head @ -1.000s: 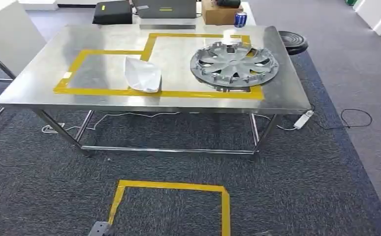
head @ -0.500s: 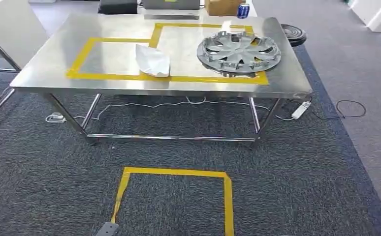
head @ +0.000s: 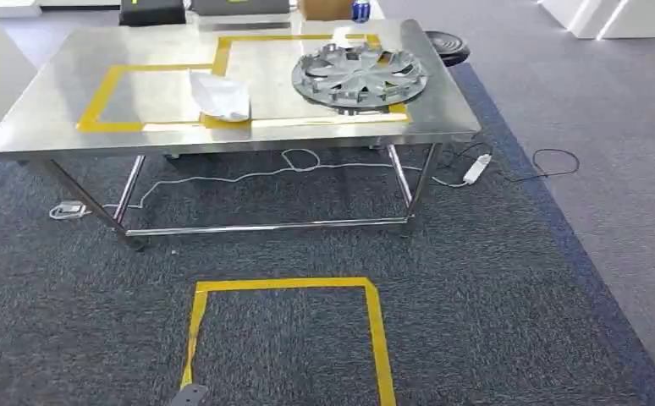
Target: Take the parts from the cabinet and place them on the table.
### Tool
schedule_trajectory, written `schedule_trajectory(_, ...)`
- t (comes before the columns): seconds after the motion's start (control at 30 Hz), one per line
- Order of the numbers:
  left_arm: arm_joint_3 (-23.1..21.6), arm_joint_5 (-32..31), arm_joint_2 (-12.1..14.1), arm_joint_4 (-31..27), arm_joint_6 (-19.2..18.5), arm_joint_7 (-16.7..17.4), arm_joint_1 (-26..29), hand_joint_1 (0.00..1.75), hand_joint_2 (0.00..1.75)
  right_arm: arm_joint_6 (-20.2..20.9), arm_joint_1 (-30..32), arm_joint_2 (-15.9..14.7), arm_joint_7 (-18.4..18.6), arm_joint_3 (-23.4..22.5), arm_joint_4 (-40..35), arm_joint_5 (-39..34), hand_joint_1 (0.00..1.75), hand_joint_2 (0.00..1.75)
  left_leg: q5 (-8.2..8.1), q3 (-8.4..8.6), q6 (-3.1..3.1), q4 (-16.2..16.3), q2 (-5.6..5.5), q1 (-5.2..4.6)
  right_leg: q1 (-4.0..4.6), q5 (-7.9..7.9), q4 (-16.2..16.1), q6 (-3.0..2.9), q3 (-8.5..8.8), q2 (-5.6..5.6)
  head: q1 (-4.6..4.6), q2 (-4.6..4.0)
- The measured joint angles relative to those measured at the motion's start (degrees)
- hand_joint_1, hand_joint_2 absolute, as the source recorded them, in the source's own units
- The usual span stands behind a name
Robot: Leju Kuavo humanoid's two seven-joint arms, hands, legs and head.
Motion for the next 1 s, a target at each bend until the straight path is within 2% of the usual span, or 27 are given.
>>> schedule_trajectory(0.03, 0.0, 0.22, -0.02, 0.0, 0.11, 0.15, 0.05, 0.0, 0.0, -1.81, 0.14, -0.02, -0.68, -0.02, 0.0, -0.3, 0.0, 0.0, -2.36, -0.76, -0.55, 1.8, -3.14, 0.14, -0.12, 0.49, 0.03, -0.4, -0.48, 0.51, -0.09, 0.0)
schedule_trajectory(0.07, 0.04, 0.72, -0.04, 0.0, 0.24, 0.26, 0.28, 0.0, 0.0, -3.35, 0.02, -0.02, -1.47, -0.09, 0.0, -0.7, 0.0, 0.0, -5.5, -2.33, -0.83, 5.86, -4.48, 0.33, -0.17, 0.96, 0.08, -0.69, -0.78, 1.2, -0.24, 0.0)
schedule_trajectory(0.1, 0.11, 1.13, -0.02, 0.0, 0.31, 0.39, 0.43, 0.0, 0.0, -4.3, -0.11, 0.0, -2.06, -0.11, 0.0, -0.85, 0.0, 0.0, -8.38, -4.32, -1.03, 11.01, -4.93, 0.47, -0.16, 1.48, 0.15, -0.81, -1.42, 2.06, -0.31, 0.0)
schedule_trajectory(0.13, 0.13, 1.25, 0.02, 0.0, 0.31, 0.44, 0.48, 0.0, 0.0, -4.82, -0.07, 0.0, -2.32, -0.13, 0.0, -0.96, 0.0, 0.0, -10.23, -6.02, -1.12, 15.45, -5.13, 0.49, -0.16, 1.88, 0.26, -0.75, -2.0, 2.86, -0.26, 0.0)
schedule_trajectory(0.17, 0.15, 1.22, 0.07, 0.0, 0.31, 0.46, 0.48, 0.0, 0.0, -5.1, 0.08, -0.02, -2.5, -0.15, 0.0, -1.14, 0.0, 0.0, -10.7, -6.77, -1.2, 17.94, -5.16, 0.5, -0.17, 2.13, 0.39, -0.65, -2.49, 3.59, -0.33, 0.0)
schedule_trajectory(0.2, 0.17, 1.2, 0.11, 0.0, 0.22, 0.44, 0.47, 0.0, 0.0, -5.17, 0.22, -0.02, -2.56, -0.18, 0.0, -1.27, 0.0, 0.0, -9.72, -6.1, -1.25, 17.53, -5.16, 0.62, -0.23, 2.35, 0.5, -0.51, -2.81, 4.3, -0.26, 0.0)
schedule_trajectory(0.23, 0.2, 1.2, 0.13, 0.0, 0.07, 0.26, 0.47, 0.0, 0.0, -5.26, 0.31, 0.0, -2.65, -0.22, 0.0, -1.38, 0.0, 0.0, -7.63, -4.29, -1.3, 14.65, -5.19, 0.8, -0.33, 2.47, 0.69, -0.33, -3.1, 5.09, -0.26, 0.0)
schedule_trajectory(0.27, 0.22, 1.2, 0.15, 0.0, -0.06, 0.04, 0.45, 0.0, 0.0, -5.28, 0.31, 0.0, -2.76, -0.24, 0.0, -1.47, 0.0, 0.0, -5.1, -1.45, -1.43, 9.85, -5.44, 0.99, -0.54, 2.57, 0.93, -0.16, -3.34, 5.95, -0.26, 0.0)
schedule_trajectory(0.3, 0.22, 1.14, 0.15, 0.0, -0.09, -0.11, 0.44, 0.0, 0.0, -5.26, 0.26, -0.02, -3.0, -0.26, 0.0, -1.62, 0.0, 0.0, -3.09, 1.71, -1.74, 4.39, -6.75, 1.35, -0.75, 2.53, 1.31, 0.1, -3.56, 6.72, -0.26, 0.0)
schedule_trajectory(0.33, 0.22, 0.96, 0.02, 0.0, -0.11, -0.15, 0.46, 0.0, 0.0, -5.23, 0.18, -0.04, -3.33, -0.31, 0.0, -1.79, 0.0, 0.0, -3.42, 3.71, -2.15, 1.11, -9.84, 1.91, -0.64, 2.48, 1.71, 0.5, -4.23, 7.28, -0.51, -0.02)
schedule_trajectory(0.37, 0.22, 0.7, -0.04, 0.0, -0.11, -0.15, 0.42, 0.0, 0.0, -5.15, 0.02, -0.11, -3.7, -0.37, 0.0, -1.9, 0.0, 0.0, -3.52, 3.94, -1.68, 0.59, -10.7, 1.97, -0.51, 2.45, 2.35, 0.78, -5.24, 8.14, -0.53, 0.0)
schedule_trajectory(0.47, 0.22, 0.72, -0.13, 0.0, 0.11, 0.35, 0.38, 0.0, 0.0, -5.1, 0.51, -0.13, -4.46, -0.5, 0.0, -2.27, 0.0, 0.0, -3.93, 3.26, -0.05, 0.72, -8.7, 1.76, -0.76, 2.98, 2.71, 1.62, -6.03, 9.83, -0.53, 0.0)
schedule_trajectory(0.5, 0.26, 0.72, -0.18, 0.0, 0.24, 0.46, 0.37, 0.0, 0.0, -5.1, 0.68, -0.24, -4.6, -0.53, 0.0, -2.34, 0.0, 0.0, -3.82, 3.27, 0.48, 0.55, -7.76, 1.97, -0.81, 2.63, 3.1, 1.81, -6.33, 9.41, -0.51, -0.02)
schedule_trajectory(0.53, 0.26, 0.74, -0.13, 0.0, 0.24, 0.59, 0.33, 0.0, 0.0, -5.1, 0.7, -0.24, -4.68, -0.55, 0.0, -2.34, 0.0, 0.0, -3.77, 3.27, 0.95, 0.55, -7.39, 1.88, -0.49, 1.26, 4.98, 2.13, -7.09, 6.43, -0.04, -0.02)
schedule_trajectory(0.57, 0.26, 0.74, -0.13, 0.0, 0.24, 0.63, 0.36, 0.0, 0.0, -5.1, 0.47, -0.24, -4.73, -0.55, 0.0, -2.34, 0.0, 0.0, -3.79, 3.18, 1.2, 0.55, -6.6, 1.73, -0.54, -0.92, 8.74, 2.45, -8.95, 4.6, 0.26, -0.02)
schedule_trajectory(0.6, 0.26, 0.74, -0.13, 0.0, 0.26, 0.7, 0.47, 0.0, 0.0, -5.1, 0.27, -0.24, -4.75, -0.55, 0.0, -2.34, 0.0, 0.0, -3.76, 3.11, 1.32, 0.55, -5.73, 1.55, -0.63, -3.2, 13.68, 2.62, -11.24, 3.56, 0.26, 0.0)
schedule_trajectory(0.63, 0.26, 0.74, -0.11, 0.0, 0.24, 0.79, 0.59, 0.0, 0.0, -5.1, 0.15, -0.22, -4.7, -0.53, 0.02, -2.3, 0.0, 0.0, -3.75, 3.07, 1.37, 0.55, -4.86, 1.41, -0.71, -5.04, 18.37, 2.71, -13.4, 3.01, 0.24, 0.0)
schedule_trajectory(0.67, 0.28, 0.74, -0.04, 0.0, 0.26, 0.81, 0.62, 0.0, 0.0, -5.1, 0.17, -0.22, -4.51, -0.53, 0.02, -2.3, 0.0, 0.0, -3.78, 3.03, 1.41, 0.56, -3.98, 1.31, -0.78, -5.84, 21.65, 2.76, -14.86, 2.79, 0.24, 0.0)
schedule_trajectory(0.7, 0.28, 0.74, -0.04, 0.0, 0.33, 0.79, 0.6, 0.0, 0.0, -5.12, 0.28, -0.22, -4.05, -0.55, 0.02, -2.32, 0.0, 0.0, -3.78, 3.07, 1.42, 0.57, -3.32, 1.27, -0.78, -5.07, 21.5, 2.71, -14.66, 2.75, 0.24, 0.0)
schedule_trajectory(0.73, 0.28, 0.77, -0.04, 0.0, 0.57, 0.52, 0.54, 0.0, 0.0, -5.19, 0.43, -0.22, -3.39, -0.57, 0.02, -2.38, 0.0, 0.0, -3.79, 3.13, 1.42, 0.57, -2.71, 1.24, -0.76, -3.16, 18.68, 2.57, -13.13, 2.69, 0.26, -0.02)
schedule_trajectory(0.77, 0.28, 0.83, -0.04, 0.0, 0.77, 0.26, 0.47, 0.0, 0.0, -5.3, 0.53, -0.22, -3.04, -0.59, 0.02, -2.45, 0.0, 0.0, -3.85, 3.24, 1.39, 0.56, -2.15, 1.24, -0.72, -0.74, 13.99, 2.35, -10.65, 2.38, 0.26, -0.02)
schedule_trajectory(0.8, 0.28, 0.81, -0.09, 0.0, 0.88, 0.15, 0.42, 0.0, 0.0, -5.56, 0.54, -0.22, -2.76, -0.64, 0.02, -2.47, 0.0, 0.0, -3.94, 3.42, 1.3, 0.56, -1.61, 1.24, -0.59, 1.59, 8.49, 2.1, -7.71, 1.07, 0.24, -0.02)
schedule_trajectory(0.83, 0.28, 0.72, -0.09, 0.0, 0.81, 0.15, 0.43, 0.0, 0.0, -5.89, 0.42, -0.22, -2.67, -0.64, 0.02, -2.47, 0.0, 0.0, -4.06, 3.57, 1.12, 0.56, -1.1, 1.06, -0.26, 2.25, 3.99, 2.01, -5.47, -2.07, 0.31, -0.02)
schedule_trajectory(0.87, 0.28, 0.7, -0.07, 0.0, 0.74, 0.43, 0.48, 0.0, 0.0, -6.28, 0.09, -0.22, -2.67, -0.66, 0.02, -2.49, 0.0, 0.0, -4.26, 3.42, 0.76, 0.87, -0.51, 0.62, 0.11, 2.09, 3.27, 1.54, -4.98, -1.8, 0.31, -0.02)
schedule_trajectory(0.93, 0.28, 0.63, -0.04, 0.0, 0.92, 1.97, 0.37, 0.0, 0.0, -6.81, 0.2, -0.22, -2.98, -0.68, 0.02, -2.65, 0.0, 0.0, -4.09, 3.45, 0.4, 0.74, 0.57, 0.6, 0.18, 2.23, 3.61, 1.22, -5.73, -0.69, 0.2, -0.02)
schedule_trajectory(0.97, 0.28, 0.63, -0.07, 0.0, 0.96, 2.45, 0.3, 0.0, 0.0, -6.96, 0.39, -0.22, -3.0, -0.75, 0.02, -2.71, 0.0, 0.0, -4.02, 3.6, 0.08, 0.62, 1.16, 0.63, 0.27, 2.28, 3.6, 0.88, -6.34, -0.08, 0.24, -0.02)
schedule_trajectory(1.0, 0.31, 0.63, -0.07, 0.0, 1.07, 2.75, 0.24, 0.0, 0.0, -7.02, 0.44, -0.22, -3.06, -0.9, 0.02, -2.82, 0.0, 0.0, -4.4, 3.59, -0.39, 0.66, 1.59, 0.65, -0.11, 2.68, 3.01, 0.34, -5.55, 0.73, 0.3, -0.02)
